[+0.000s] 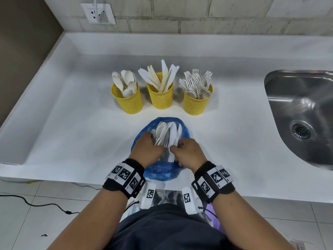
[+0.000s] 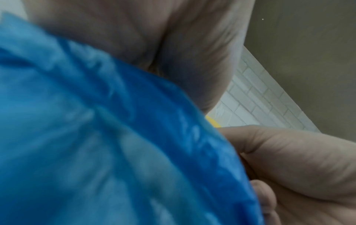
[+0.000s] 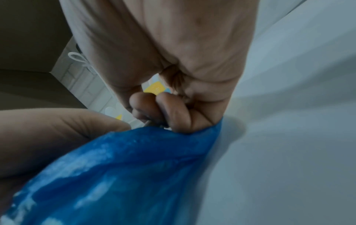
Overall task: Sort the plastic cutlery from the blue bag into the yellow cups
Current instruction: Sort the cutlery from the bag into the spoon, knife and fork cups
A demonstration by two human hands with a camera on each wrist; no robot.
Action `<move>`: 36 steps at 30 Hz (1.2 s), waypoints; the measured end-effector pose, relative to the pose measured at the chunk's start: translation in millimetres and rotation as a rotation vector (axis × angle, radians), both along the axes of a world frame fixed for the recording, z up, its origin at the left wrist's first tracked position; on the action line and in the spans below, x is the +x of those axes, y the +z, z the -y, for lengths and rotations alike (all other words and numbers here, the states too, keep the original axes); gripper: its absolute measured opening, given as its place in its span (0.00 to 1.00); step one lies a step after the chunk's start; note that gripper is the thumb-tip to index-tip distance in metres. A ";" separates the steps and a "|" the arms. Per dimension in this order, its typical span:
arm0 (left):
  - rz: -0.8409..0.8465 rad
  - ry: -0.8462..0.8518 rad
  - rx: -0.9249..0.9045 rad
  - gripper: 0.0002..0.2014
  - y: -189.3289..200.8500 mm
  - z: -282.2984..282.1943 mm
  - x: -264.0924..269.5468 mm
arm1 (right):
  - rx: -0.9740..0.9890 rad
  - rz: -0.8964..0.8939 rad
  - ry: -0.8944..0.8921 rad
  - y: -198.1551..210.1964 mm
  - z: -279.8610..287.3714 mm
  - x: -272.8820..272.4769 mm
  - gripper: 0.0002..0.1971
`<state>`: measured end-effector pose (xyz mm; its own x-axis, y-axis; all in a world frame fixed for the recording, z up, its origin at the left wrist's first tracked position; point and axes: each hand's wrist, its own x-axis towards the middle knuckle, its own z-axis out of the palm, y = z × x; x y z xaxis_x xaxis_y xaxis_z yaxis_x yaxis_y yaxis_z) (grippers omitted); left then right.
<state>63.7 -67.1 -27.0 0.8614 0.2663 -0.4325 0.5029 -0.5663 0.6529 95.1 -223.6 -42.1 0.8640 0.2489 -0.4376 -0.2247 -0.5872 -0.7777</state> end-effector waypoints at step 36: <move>0.276 -0.150 -0.312 0.14 3.8 -1.2 -10.2 | 0.338 0.068 -0.199 8.7 5.7 -1.5 0.19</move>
<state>53.5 -65.9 -23.2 0.9751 0.0233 -0.2206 0.2131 -0.3744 0.9024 93.7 -229.3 -33.4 0.9340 0.1938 -0.3001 -0.2499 -0.2459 -0.9365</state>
